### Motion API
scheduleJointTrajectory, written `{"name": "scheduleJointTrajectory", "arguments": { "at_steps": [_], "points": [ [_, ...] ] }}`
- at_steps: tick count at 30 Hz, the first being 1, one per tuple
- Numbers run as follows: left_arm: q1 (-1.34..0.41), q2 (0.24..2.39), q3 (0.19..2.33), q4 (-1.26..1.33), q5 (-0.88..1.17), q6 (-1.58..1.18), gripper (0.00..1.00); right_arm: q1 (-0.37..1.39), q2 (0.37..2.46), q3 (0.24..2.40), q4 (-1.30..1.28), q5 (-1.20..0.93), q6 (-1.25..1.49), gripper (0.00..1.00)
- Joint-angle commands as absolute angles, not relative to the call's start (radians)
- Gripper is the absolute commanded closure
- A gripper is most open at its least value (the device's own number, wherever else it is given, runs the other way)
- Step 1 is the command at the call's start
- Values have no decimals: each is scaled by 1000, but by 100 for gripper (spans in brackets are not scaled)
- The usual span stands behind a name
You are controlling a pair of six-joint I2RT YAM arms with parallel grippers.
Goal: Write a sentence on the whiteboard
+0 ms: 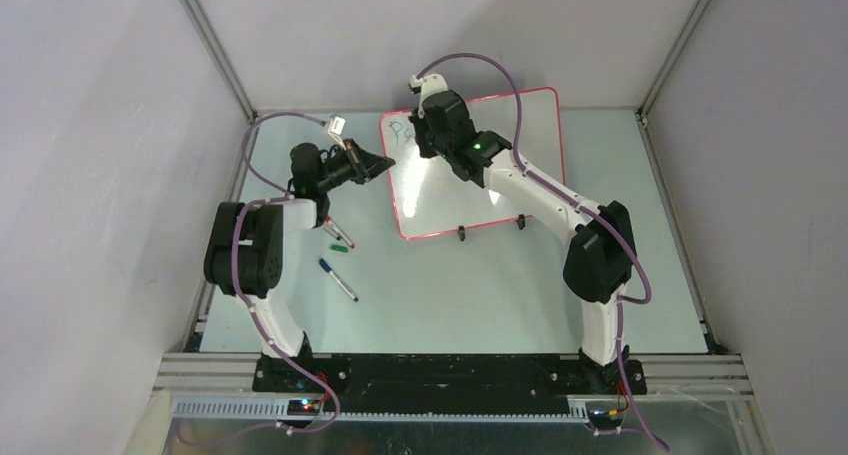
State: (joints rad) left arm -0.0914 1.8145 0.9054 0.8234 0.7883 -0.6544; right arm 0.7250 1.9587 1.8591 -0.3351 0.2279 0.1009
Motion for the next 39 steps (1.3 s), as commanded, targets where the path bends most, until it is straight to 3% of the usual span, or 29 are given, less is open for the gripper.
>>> {"name": "scheduleJointTrajectory", "arguments": {
  "at_steps": [1, 39],
  "points": [
    [-108, 1793, 936, 819, 767, -588, 100, 708, 1934, 1871, -330, 279, 95, 100],
    [-116, 1784, 938, 787, 758, -561, 100, 702, 1947, 1897, -311, 284, 103, 100]
  ]
}}
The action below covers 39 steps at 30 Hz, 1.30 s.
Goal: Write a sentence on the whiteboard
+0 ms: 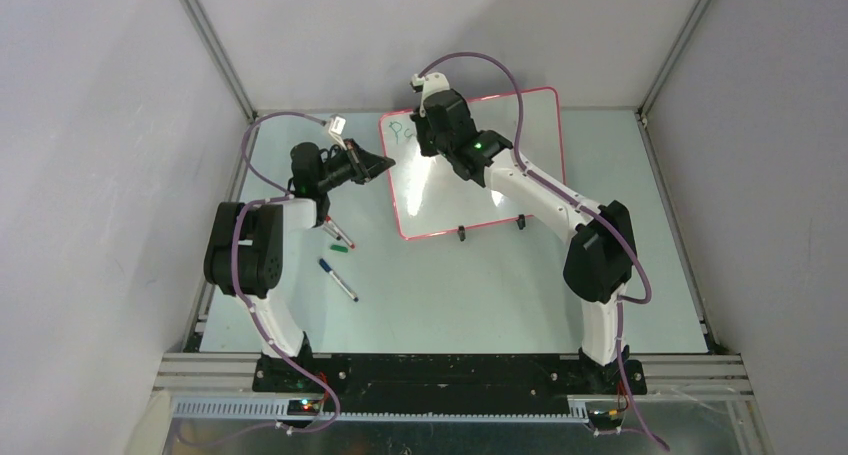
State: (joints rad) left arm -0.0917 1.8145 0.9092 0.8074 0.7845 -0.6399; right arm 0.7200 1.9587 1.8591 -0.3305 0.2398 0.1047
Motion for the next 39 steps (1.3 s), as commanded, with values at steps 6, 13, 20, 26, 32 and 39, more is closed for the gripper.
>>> {"name": "scheduleJointTrajectory", "arguments": {
  "at_steps": [6, 13, 20, 26, 32, 39],
  "points": [
    [-117, 1783, 940, 780, 756, -556, 100, 703, 1953, 1914, -311, 281, 103, 100],
    [-119, 1781, 939, 773, 754, -550, 100, 705, 1962, 1930, -312, 275, 104, 100],
    [-120, 1780, 939, 766, 752, -543, 100, 706, 1973, 1939, -316, 262, 104, 100],
    [-120, 1778, 941, 765, 752, -543, 100, 710, 1982, 1945, -323, 242, 102, 100],
    [-121, 1779, 940, 765, 751, -542, 100, 716, 1981, 1945, -323, 223, 98, 100],
    [-122, 1777, 940, 765, 750, -542, 100, 721, 1980, 1948, -320, 205, 91, 100]
  ]
}}
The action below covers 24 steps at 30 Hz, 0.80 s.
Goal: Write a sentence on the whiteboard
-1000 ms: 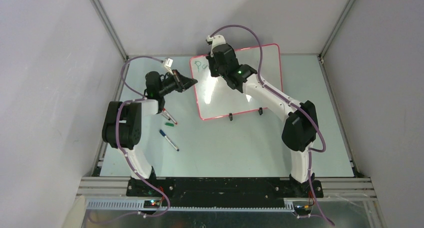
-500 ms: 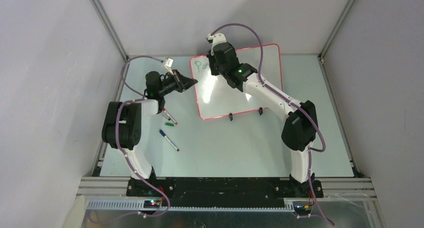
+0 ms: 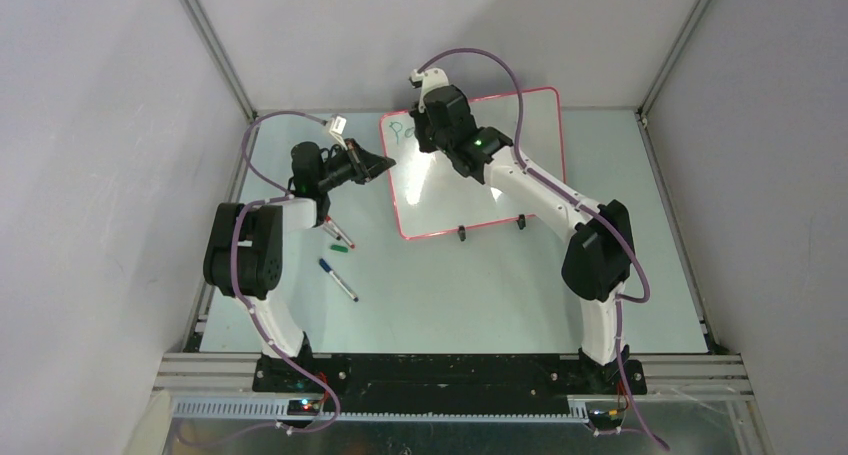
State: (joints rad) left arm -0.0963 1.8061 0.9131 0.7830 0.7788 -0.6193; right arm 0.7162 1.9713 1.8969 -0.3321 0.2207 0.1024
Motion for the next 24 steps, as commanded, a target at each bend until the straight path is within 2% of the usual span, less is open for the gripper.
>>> {"name": "scheduleJointTrajectory", "arguments": {
  "at_steps": [1, 7, 17, 21, 24],
  "points": [
    [-122, 1777, 940, 765, 750, -540, 100, 722, 1980, 1947, -320, 203, 91, 100],
    [-123, 1777, 939, 763, 750, -541, 100, 725, 1959, 1936, -315, 195, 85, 100],
    [-122, 1781, 944, 762, 751, -547, 100, 716, 1752, 1696, -157, 178, 87, 100],
    [-121, 1780, 942, 764, 746, -547, 91, 696, 1730, 1664, -157, 186, 93, 100],
    [-122, 1776, 937, 763, 738, -546, 76, 678, 1735, 1659, -162, 184, 97, 100]
  ]
}}
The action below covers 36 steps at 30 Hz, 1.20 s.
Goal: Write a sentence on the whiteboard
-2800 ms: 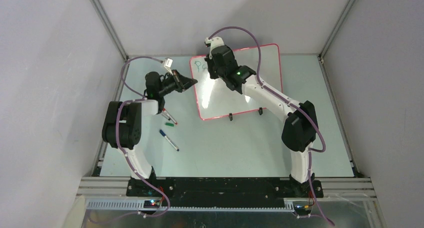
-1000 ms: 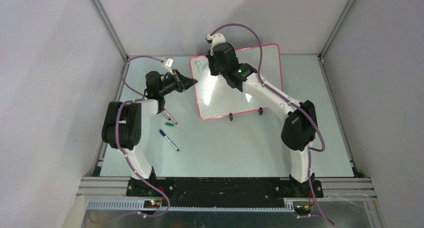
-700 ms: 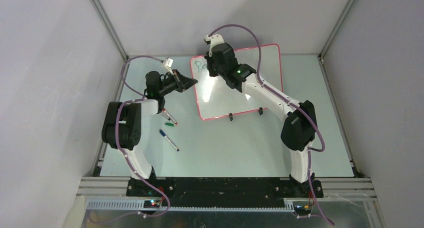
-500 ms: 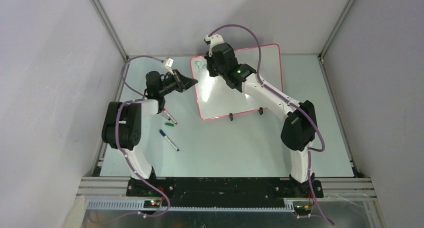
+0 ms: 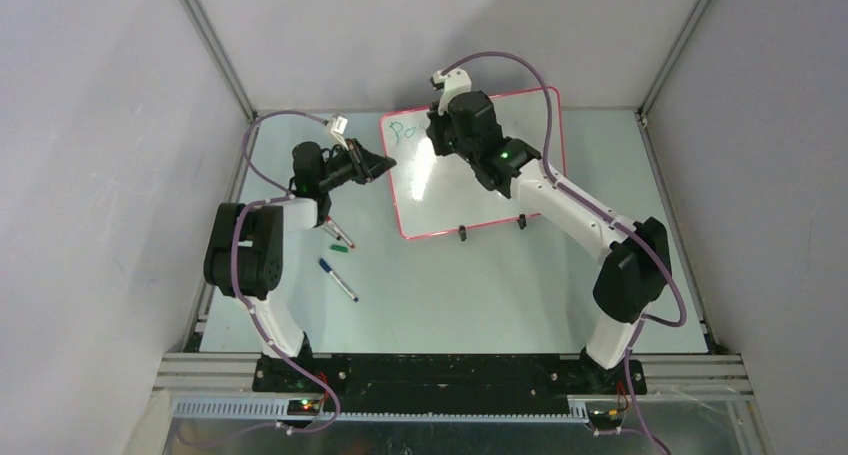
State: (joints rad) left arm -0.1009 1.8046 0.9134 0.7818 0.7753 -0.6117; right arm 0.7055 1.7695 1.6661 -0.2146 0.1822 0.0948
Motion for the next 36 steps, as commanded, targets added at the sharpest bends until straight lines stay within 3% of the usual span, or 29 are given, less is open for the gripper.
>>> {"name": "scheduleJointTrajectory", "arguments": {
  "at_steps": [1, 3, 5, 8, 12, 15, 23, 36],
  "points": [
    [-122, 1775, 936, 764, 736, -545, 72, 676, 1736, 1658, -162, 184, 99, 100],
    [-122, 1773, 935, 764, 733, -546, 61, 670, 1742, 1659, -161, 183, 103, 100],
    [-122, 1777, 938, 765, 733, -548, 55, 668, 1748, 1660, -160, 185, 104, 100],
    [-124, 1794, 949, 770, 744, -562, 53, 670, 1760, 1665, -159, 190, 104, 100],
    [-123, 1810, 958, 792, 763, -583, 61, 669, 1769, 1664, -149, 200, 98, 100],
    [-124, 1812, 963, 788, 766, -584, 78, 670, 1776, 1668, -143, 198, 98, 100],
    [-124, 1816, 968, 783, 769, -588, 96, 693, 1822, 1711, -162, 242, 76, 100],
    [-123, 1815, 970, 772, 769, -583, 100, 704, 1833, 1721, -156, 269, 66, 100]
  ]
}}
